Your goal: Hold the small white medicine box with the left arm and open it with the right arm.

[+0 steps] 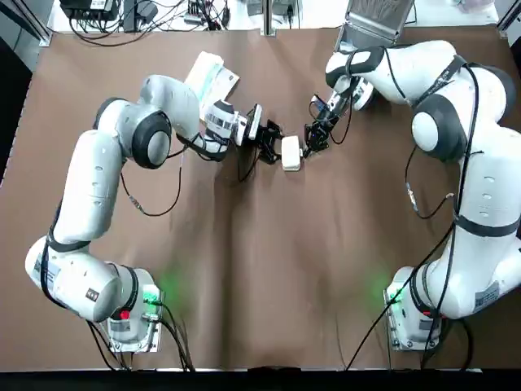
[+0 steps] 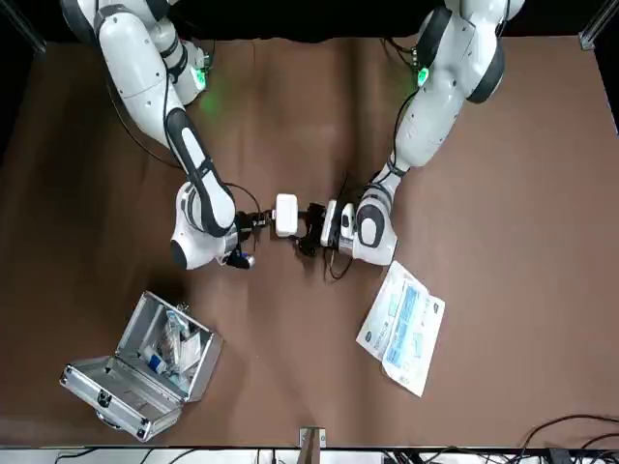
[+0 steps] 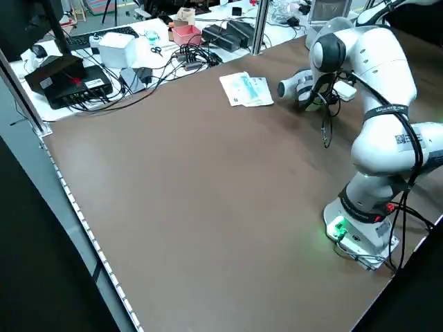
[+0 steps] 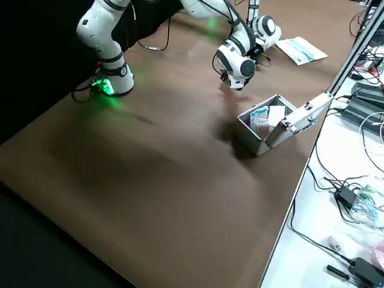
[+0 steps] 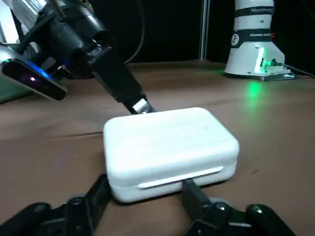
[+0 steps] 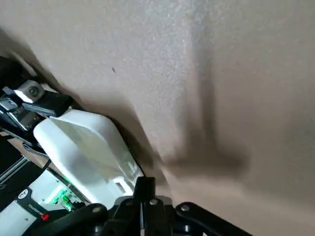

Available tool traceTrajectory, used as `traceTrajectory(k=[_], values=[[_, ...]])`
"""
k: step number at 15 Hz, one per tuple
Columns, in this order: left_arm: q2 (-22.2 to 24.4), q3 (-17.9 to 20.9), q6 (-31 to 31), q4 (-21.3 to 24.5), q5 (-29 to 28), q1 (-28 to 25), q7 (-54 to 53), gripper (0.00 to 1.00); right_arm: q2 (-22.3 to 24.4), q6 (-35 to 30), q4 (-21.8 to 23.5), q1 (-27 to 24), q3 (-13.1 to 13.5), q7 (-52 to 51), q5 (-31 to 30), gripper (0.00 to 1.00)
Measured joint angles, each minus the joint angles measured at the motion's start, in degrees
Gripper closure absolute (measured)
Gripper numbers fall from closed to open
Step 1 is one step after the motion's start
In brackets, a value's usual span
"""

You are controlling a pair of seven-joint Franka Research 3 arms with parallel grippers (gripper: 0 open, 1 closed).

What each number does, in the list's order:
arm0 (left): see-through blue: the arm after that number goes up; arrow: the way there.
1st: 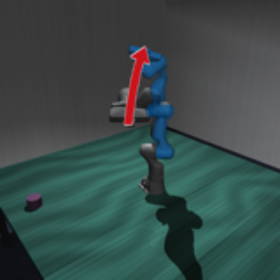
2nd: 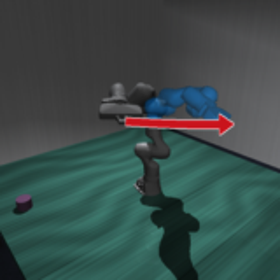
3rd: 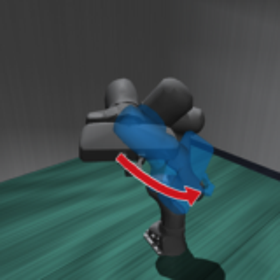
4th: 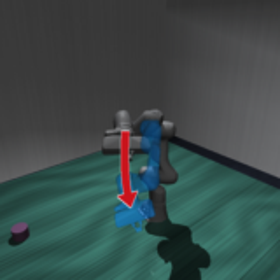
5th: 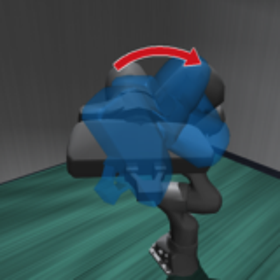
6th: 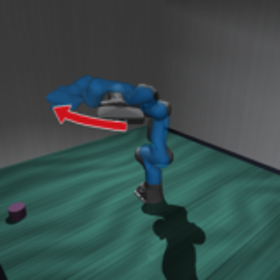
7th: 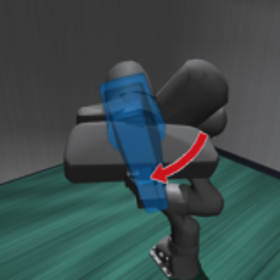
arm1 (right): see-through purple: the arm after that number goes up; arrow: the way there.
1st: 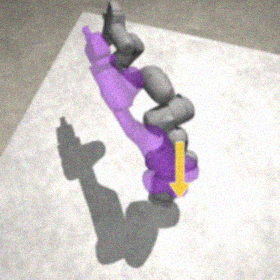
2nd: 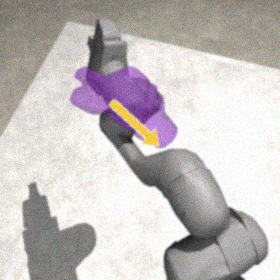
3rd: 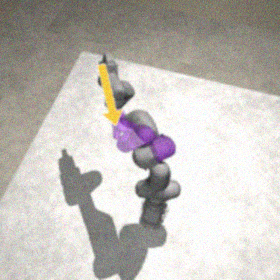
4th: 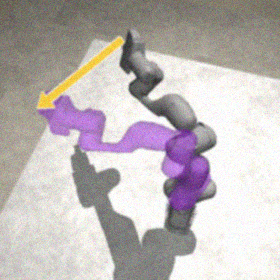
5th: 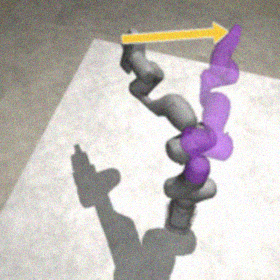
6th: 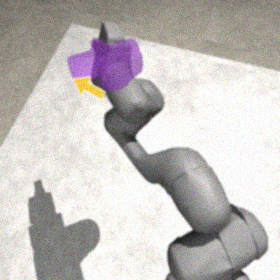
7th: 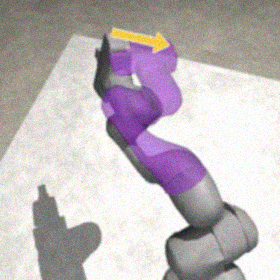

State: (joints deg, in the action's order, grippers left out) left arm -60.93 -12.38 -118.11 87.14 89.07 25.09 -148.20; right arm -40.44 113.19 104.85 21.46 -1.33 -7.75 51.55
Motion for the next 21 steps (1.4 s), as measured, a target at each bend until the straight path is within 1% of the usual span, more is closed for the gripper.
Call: traceTrajectory(k=[1, 2, 3, 10, 21], values=[[0.0, 0.02, -0.21, -0.11, 0.21, -0.07, -0.07, 0.33, 0.0, 0.0, 0.0, 0.13, -0.01, 0.02, 0.07, 0.99], [0.0, 0.01, -0.89, -0.3, 0.75, -0.07, -0.26, 0.45, -0.01, 0.0, 0.0, 0.35, -0.01, 0.09, 0.18, 0.99], [0.0, 0.01, -0.91, -0.3, 0.78, -0.06, -0.27, 0.46, -0.02, -0.01, 0.0, 0.47, -0.01, 0.12, 0.29, 0.99], [0.0, 0.0, -0.93, -0.3, 0.81, -0.06, -0.27, 0.46, -0.22, -0.03, 0.0, 1.08, -0.01, 0.65, 1.03, 0.99], [0.0, -0.01, -0.98, -0.3, 0.83, -0.04, -0.32, 0.44, -0.22, -3.91, -1.61, 1.07, 0.08, 1.51, 2.02, 0.99]])
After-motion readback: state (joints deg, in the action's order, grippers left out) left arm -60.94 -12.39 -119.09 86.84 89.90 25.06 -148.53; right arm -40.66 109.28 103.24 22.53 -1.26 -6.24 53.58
